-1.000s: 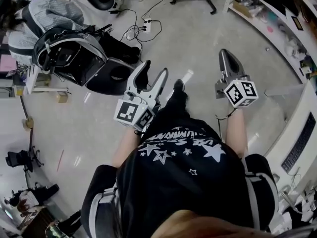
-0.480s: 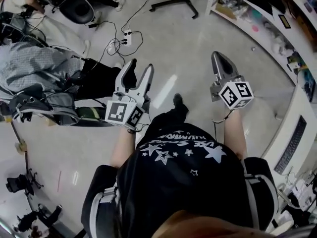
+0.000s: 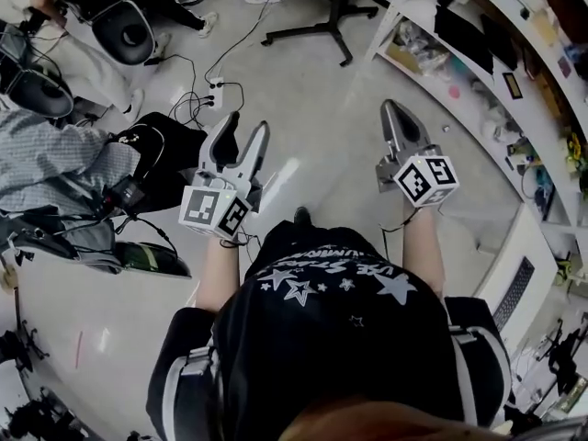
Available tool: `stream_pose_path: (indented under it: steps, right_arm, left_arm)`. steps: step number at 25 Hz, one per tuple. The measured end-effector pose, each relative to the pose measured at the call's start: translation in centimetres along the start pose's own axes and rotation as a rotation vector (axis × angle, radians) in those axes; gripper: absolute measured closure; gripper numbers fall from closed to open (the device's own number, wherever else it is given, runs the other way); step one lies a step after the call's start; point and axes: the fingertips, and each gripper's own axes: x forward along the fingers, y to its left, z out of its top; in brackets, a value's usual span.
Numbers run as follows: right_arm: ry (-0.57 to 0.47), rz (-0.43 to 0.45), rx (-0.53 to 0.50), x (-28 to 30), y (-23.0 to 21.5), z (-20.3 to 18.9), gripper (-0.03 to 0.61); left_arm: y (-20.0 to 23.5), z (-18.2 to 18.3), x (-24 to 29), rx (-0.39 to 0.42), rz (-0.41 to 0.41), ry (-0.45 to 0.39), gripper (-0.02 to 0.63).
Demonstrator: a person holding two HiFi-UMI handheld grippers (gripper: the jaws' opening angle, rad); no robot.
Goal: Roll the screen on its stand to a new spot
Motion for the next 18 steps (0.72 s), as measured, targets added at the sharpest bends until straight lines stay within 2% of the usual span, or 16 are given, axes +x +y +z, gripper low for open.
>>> stream_pose_path:
  steps: [3, 8, 12, 18]
  right_arm:
    - [-0.001, -0.018, 0.011, 1.1, -2.4, 0.6, 0.571]
    - [0.013, -0.044, 0.071, 3.6, -6.9, -0.9, 0.571]
    - [0.023, 0.003, 0.081, 8.2, -8.2, -0.7, 0.571]
    - [-0.018, 0.083, 0.065, 16.4, -11.3, 3.6, 0.571]
  left_arm:
    - [0.4, 0.2, 2.4, 0.006, 0.004, 0.009, 0.364]
    - [1.2, -0.2, 6.2, 0.036, 0.009, 0.025, 0.364]
    - [3.2, 1.0, 9.5, 0.056, 0.035, 0.01, 0.364]
    - [5.2, 3.1, 16.2, 0.089, 0.071, -0.026, 0.364]
